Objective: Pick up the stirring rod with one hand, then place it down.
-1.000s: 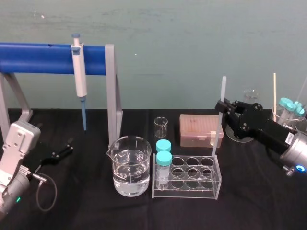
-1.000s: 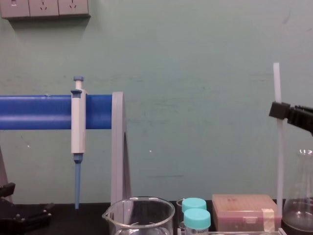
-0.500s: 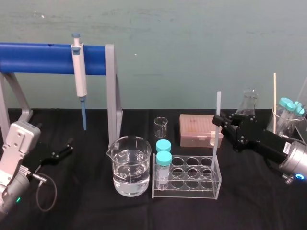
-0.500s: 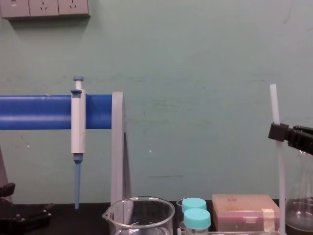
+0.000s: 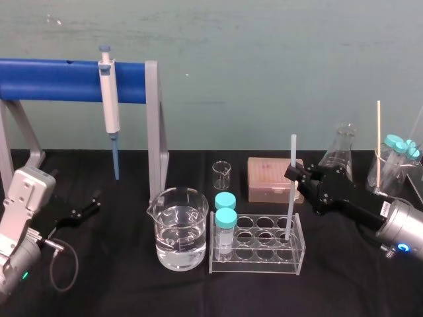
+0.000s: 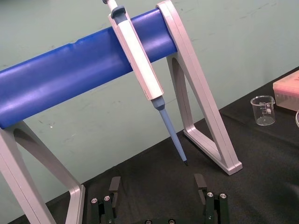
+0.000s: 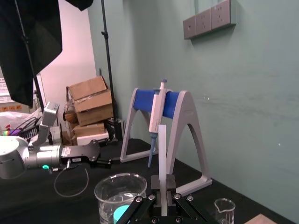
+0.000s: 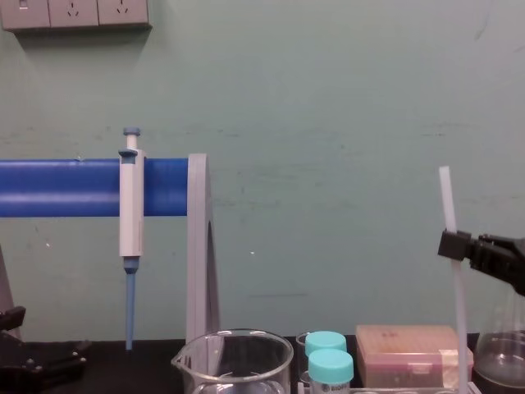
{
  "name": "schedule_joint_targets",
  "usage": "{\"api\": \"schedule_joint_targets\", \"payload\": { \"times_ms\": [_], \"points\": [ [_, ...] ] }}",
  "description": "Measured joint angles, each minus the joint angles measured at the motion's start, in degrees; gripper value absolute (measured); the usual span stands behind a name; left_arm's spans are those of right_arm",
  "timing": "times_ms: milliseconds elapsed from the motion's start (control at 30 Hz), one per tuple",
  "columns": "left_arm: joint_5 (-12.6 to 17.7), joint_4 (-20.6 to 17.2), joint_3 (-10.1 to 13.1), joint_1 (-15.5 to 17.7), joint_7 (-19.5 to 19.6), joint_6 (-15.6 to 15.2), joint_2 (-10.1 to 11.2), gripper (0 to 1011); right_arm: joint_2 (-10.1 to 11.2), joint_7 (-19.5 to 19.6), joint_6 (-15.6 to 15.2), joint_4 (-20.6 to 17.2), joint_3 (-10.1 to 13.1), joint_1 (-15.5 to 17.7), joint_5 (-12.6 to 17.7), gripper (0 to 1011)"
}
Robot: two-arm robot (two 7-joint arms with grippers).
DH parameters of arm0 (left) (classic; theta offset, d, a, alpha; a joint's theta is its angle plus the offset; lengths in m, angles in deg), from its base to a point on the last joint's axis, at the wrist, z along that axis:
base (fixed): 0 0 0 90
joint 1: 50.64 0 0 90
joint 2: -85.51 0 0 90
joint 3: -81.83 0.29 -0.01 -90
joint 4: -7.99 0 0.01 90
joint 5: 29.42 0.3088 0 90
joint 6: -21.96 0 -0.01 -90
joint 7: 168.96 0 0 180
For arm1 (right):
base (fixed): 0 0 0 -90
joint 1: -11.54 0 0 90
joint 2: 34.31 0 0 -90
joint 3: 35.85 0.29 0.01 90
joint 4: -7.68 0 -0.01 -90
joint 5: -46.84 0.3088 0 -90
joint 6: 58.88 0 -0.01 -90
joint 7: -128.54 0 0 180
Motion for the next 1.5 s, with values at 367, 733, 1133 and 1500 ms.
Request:
{"api": "schedule_joint_targets", "payload": {
  "times_ms": [367,733,1133,1500],
  "points": [
    [0.0,0.0,0.0,0.0,0.0,0.0,0.0,1000,-0.93,0.44,-0.2,3.22,-1.53,-0.89,-1.98,64],
    [0.0,0.0,0.0,0.0,0.0,0.0,0.0,1000,-2.04,1.31,-0.76,5.48,-2.38,-1.37,-3.37,65],
    [0.0,0.0,0.0,0.0,0.0,0.0,0.0,1000,-2.51,1.56,-1.41,6.61,-2.9,-1.61,-4.4,64],
    [0.0,0.0,0.0,0.0,0.0,0.0,0.0,1000,-2.46,2.1,-1.58,6.48,-2.97,-1.54,-4.88,65]
  ]
}}
